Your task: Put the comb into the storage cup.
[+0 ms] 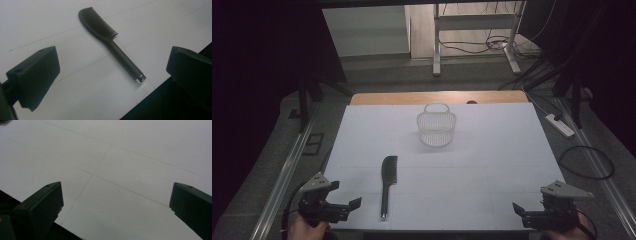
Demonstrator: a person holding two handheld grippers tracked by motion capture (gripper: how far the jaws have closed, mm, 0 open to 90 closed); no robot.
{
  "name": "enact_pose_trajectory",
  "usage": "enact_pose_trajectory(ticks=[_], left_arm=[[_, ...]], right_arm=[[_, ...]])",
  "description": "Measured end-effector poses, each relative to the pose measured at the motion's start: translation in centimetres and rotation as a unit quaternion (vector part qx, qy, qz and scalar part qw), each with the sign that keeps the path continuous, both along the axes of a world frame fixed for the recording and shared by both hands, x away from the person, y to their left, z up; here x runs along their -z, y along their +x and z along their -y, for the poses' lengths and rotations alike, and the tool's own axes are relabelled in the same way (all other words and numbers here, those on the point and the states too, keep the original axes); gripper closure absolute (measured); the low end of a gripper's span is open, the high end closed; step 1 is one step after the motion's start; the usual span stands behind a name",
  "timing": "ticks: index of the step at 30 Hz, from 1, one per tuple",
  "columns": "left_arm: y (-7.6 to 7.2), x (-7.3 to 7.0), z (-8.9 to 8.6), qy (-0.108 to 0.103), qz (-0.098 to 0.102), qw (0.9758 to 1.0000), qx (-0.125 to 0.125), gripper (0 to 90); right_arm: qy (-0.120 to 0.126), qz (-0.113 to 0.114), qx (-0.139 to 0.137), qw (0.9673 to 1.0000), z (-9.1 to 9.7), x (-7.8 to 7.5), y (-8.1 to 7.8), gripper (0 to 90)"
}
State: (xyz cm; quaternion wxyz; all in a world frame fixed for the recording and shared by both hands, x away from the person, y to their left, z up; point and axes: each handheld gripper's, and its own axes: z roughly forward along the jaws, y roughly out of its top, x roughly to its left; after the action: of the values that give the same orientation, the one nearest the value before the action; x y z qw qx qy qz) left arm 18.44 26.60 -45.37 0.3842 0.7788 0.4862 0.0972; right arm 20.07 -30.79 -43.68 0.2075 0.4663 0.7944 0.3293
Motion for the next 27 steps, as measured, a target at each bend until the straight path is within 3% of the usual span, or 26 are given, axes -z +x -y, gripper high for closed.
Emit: enact_pose_trajectory(ticks=[4,11,18,27], left_arm=[[0.6,-0.3,0.4,0.008,0.000,1.0000,0.003,0.0],[1.5,-0.6,1.0,0.024,-0.024,0.9994,0.001,0.0],[2.5,-0.7,1.7,0.035,-0.032,0.9989,0.000,0.0],[3.6,-0.8,2.6,0.045,-0.037,0.9981,0.022,0.0]], right_arm=[[0.000,0.000,-0.001,1.0000,0.0,0.0,0.1,0.0],[-0.001,0.001,-0.003,1.0000,-0.1,0.0,0.1,0.0],[0.000,0.001,-0.004,1.0000,0.0,0.0,0.2,0.0],[-0.001,0.000,-0.006,1.0000,-0.1,0.0,0.2,0.0]])
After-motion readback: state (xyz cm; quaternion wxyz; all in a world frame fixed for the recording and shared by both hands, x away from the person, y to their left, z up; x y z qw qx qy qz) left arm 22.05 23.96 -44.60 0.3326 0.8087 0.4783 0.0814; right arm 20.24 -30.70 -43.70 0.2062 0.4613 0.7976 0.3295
